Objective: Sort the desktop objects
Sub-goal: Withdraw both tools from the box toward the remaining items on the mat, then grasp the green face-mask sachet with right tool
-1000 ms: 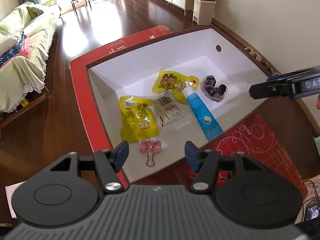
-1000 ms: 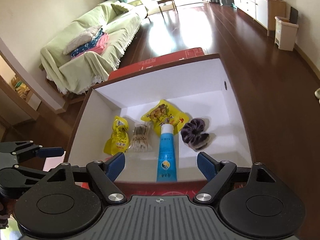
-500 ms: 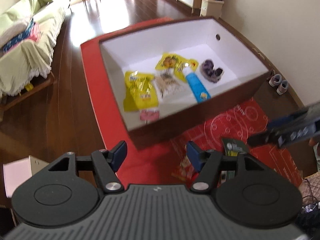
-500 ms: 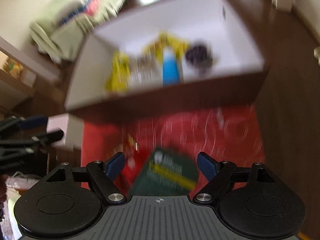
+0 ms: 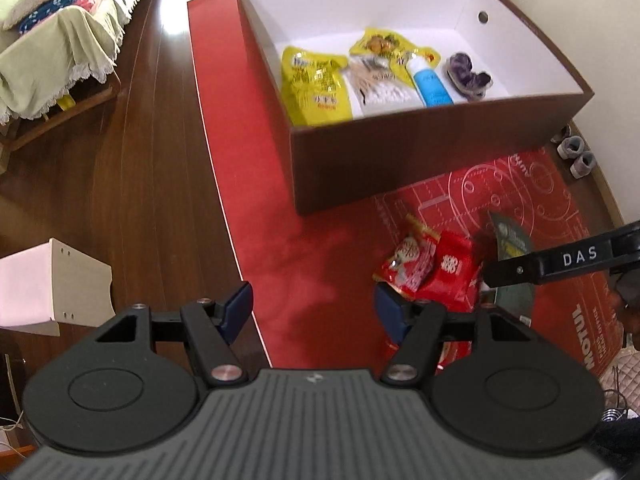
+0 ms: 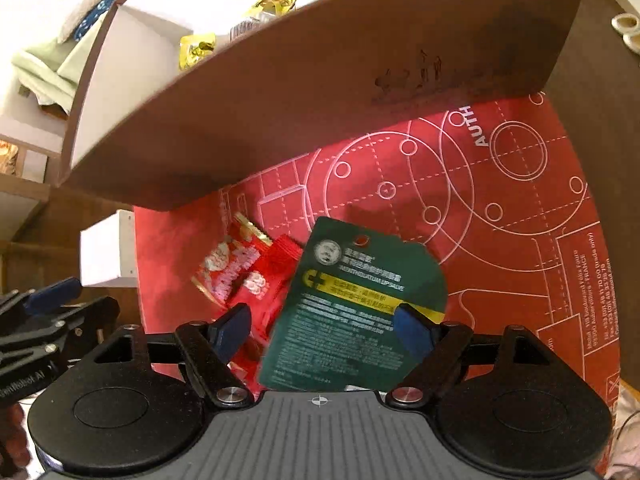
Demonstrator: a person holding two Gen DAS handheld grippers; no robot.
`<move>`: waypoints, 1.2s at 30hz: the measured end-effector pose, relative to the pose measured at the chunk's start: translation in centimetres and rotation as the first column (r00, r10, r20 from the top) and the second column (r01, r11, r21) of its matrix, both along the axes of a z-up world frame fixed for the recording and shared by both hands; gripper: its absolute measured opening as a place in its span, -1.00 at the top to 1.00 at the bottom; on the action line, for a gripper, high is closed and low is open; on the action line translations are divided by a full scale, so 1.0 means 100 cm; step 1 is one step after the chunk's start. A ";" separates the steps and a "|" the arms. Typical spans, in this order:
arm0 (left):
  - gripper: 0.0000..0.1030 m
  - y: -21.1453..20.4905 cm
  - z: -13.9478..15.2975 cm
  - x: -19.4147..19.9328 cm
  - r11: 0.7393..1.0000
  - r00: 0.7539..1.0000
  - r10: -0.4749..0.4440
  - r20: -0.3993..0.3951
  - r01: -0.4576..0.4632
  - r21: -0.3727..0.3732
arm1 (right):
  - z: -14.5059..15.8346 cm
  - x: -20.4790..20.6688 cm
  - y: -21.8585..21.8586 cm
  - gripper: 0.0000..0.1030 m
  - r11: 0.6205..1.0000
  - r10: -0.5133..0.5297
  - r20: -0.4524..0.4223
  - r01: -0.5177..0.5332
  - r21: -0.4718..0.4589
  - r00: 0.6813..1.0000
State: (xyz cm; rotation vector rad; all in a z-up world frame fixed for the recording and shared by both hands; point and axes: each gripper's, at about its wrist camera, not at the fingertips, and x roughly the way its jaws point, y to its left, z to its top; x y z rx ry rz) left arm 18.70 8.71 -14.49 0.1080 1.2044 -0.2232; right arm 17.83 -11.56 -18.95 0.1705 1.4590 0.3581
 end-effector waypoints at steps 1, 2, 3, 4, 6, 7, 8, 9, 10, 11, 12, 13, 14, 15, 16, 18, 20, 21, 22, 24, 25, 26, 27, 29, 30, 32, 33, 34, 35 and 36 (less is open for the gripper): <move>-0.22 -0.001 -0.002 -0.001 1.000 1.000 -0.005 -0.006 0.005 -0.001 | -0.001 -0.002 -0.002 -0.40 1.000 0.004 0.004 -0.004 0.001 1.000; -0.22 -0.002 -0.004 -0.002 1.000 1.000 -0.012 -0.011 0.012 -0.001 | 0.000 -0.004 -0.005 -0.25 1.000 0.004 0.005 -0.004 0.015 1.000; -0.22 -0.003 -0.006 -0.004 1.000 1.000 -0.018 -0.017 0.018 -0.003 | 0.001 -0.006 -0.009 -0.04 1.000 0.003 0.007 -0.003 0.030 1.000; -0.22 -0.005 -0.008 -0.005 1.000 0.999 -0.026 -0.024 0.026 -0.005 | 0.003 -0.008 -0.013 0.05 0.999 0.006 0.008 -0.006 0.045 1.000; -0.22 -0.009 -0.012 -0.008 0.999 0.999 -0.040 -0.036 0.039 -0.009 | 0.008 -0.010 -0.024 0.45 0.997 0.005 0.011 -0.006 0.076 1.000; -0.22 -0.011 -0.014 -0.010 0.999 0.998 -0.046 -0.042 0.046 -0.011 | 0.010 -0.011 -0.031 0.70 0.995 -0.008 0.006 0.007 0.096 1.000; -0.22 -0.014 -0.016 -0.011 0.999 0.997 -0.053 -0.047 0.052 -0.012 | 0.012 -0.012 -0.038 0.96 0.993 -0.024 -0.002 0.024 0.113 1.000; -0.22 -0.016 -0.017 -0.013 0.998 0.997 -0.060 -0.051 0.059 -0.014 | 0.012 -0.014 -0.048 0.96 0.991 -0.048 -0.010 0.049 0.124 0.999; -0.22 -0.018 -0.018 -0.014 0.998 0.996 -0.066 -0.055 0.065 -0.016 | 0.012 -0.016 -0.060 0.96 0.988 -0.078 -0.015 0.079 0.134 0.997; -0.22 -0.020 -0.020 -0.016 0.997 0.996 -0.073 -0.059 0.072 -0.018 | 0.012 -0.018 -0.070 0.96 0.984 -0.101 -0.018 0.103 0.144 0.995; -0.22 -0.022 -0.021 -0.017 0.997 0.995 -0.077 -0.062 0.076 -0.022 | 0.013 -0.021 -0.080 0.96 0.981 -0.116 -0.020 0.118 0.156 0.993; -0.22 -0.024 -0.021 -0.018 0.997 0.995 -0.080 -0.064 0.078 -0.027 | 0.013 -0.024 -0.089 0.96 0.977 -0.130 -0.022 0.132 0.168 0.991; -0.24 -0.025 -0.021 -0.019 0.996 0.994 -0.084 -0.064 0.082 -0.036 | 0.015 -0.027 -0.097 0.95 0.974 -0.137 -0.021 0.138 0.180 0.990; -0.27 -0.028 -0.022 -0.020 0.995 0.993 -0.095 -0.063 0.093 -0.047 | 0.019 -0.029 -0.102 0.95 0.973 -0.133 -0.015 0.133 0.191 0.991; -0.34 -0.031 -0.022 -0.022 0.992 0.991 -0.115 -0.062 0.111 -0.053 | 0.021 -0.032 -0.107 0.94 0.973 -0.126 -0.009 0.125 0.196 0.992; -0.41 -0.040 -0.023 -0.026 0.986 0.985 -0.162 -0.059 0.159 -0.056 | 0.023 -0.038 -0.111 -0.04 0.979 -0.105 0.013 0.101 0.175 0.994; -0.55 -0.049 -0.026 -0.029 0.978 0.978 -0.203 -0.058 0.200 -0.054 | 0.026 -0.045 -0.109 -0.62 0.988 -0.086 0.067 0.077 0.134 0.994; -0.56 -0.051 -0.028 -0.029 0.979 0.977 -0.203 -0.059 0.200 -0.049 | 0.027 -0.049 -0.107 -0.62 0.992 -0.076 0.100 0.065 0.111 0.992; -0.56 -0.053 -0.031 -0.029 0.979 0.977 -0.203 -0.061 0.201 -0.045 | 0.028 -0.051 -0.105 -0.62 0.995 -0.065 0.120 0.054 0.090 0.991; -0.56 -0.057 -0.037 -0.030 0.979 0.977 -0.203 -0.064 0.201 -0.036 | 0.026 -0.053 -0.103 -0.62 0.998 -0.043 0.123 0.036 0.060 0.992; -0.55 -0.059 -0.040 -0.030 0.979 0.977 -0.204 -0.066 0.202 -0.032 | 0.024 -0.054 -0.103 -0.62 0.997 -0.045 0.116 0.038 0.060 0.992; -0.55 -0.061 -0.042 -0.030 0.979 0.977 -0.204 -0.067 0.202 -0.027 | 0.023 -0.055 -0.104 -0.62 0.997 -0.048 0.110 0.041 0.063 0.993; -0.55 -0.063 -0.045 -0.030 0.979 0.977 -0.204 -0.069 0.203 -0.023 | 0.023 -0.055 -0.105 -0.62 0.997 -0.051 0.107 0.045 0.066 0.993; -0.49 -0.067 -0.051 -0.031 0.979 0.976 -0.204 -0.072 0.204 -0.014 | 0.023 -0.056 -0.106 -0.62 0.997 -0.049 0.105 0.042 0.068 0.993; -0.43 -0.069 -0.054 -0.031 0.979 0.976 -0.204 -0.073 0.204 -0.009 | 0.022 -0.057 -0.106 -0.62 0.997 -0.045 0.105 0.038 0.067 0.993; -0.22 -0.073 -0.059 -0.031 0.979 0.976 -0.205 -0.077 0.205 -0.001 | 0.021 -0.057 -0.105 -0.62 0.997 -0.038 0.104 0.032 0.066 0.994; -0.20 -0.075 -0.062 -0.031 0.979 0.976 -0.205 -0.078 0.206 0.004 | 0.020 -0.057 -0.104 -0.62 0.998 -0.033 0.105 0.027 0.064 0.994; -0.20 -0.075 -0.063 -0.033 0.978 0.975 -0.209 -0.079 0.210 0.005 | 0.021 -0.057 -0.103 -0.62 0.998 -0.026 0.107 0.020 0.063 0.994; -0.20 -0.071 -0.063 -0.035 0.978 0.975 -0.209 -0.081 0.210 0.000 | 0.021 -0.058 -0.102 -0.62 0.998 -0.017 0.111 0.010 0.061 0.994; -0.20 -0.065 -0.063 -0.037 0.980 0.977 -0.197 -0.084 0.197 -0.009 | 0.022 -0.058 -0.100 -0.62 0.998 -0.006 0.115 -0.001 0.057 0.993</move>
